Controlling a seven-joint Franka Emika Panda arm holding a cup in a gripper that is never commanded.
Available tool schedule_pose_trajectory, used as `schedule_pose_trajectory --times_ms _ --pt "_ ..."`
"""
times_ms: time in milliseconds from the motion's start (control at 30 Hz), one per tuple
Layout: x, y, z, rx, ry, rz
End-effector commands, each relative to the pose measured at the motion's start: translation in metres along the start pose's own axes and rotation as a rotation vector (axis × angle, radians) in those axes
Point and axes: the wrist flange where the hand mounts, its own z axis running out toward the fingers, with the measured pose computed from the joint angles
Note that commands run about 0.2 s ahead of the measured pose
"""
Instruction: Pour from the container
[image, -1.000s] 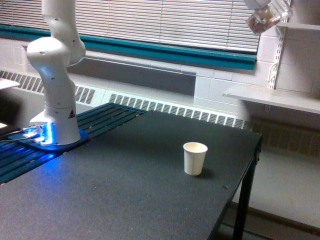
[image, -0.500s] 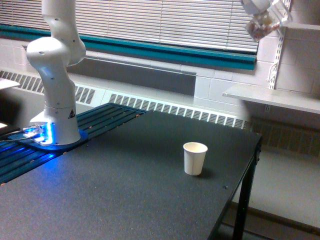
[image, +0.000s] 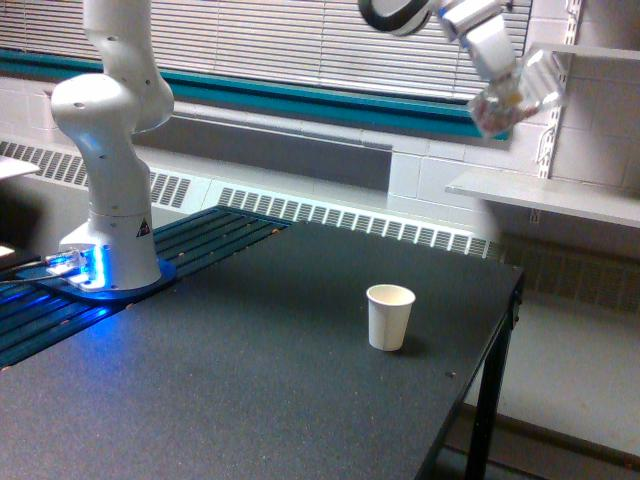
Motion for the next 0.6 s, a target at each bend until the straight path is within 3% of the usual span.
schedule_pose_trajectory --times_ms 33,233,600 --pt "-0.008 0.029 0.015 -0.031 -0.004 -0.025" --pt "-0.02 0.056 0.026 -0.071 0.005 -0.045" --pt "-0.048 0.104 0.054 -0.125 -0.057 -0.035"
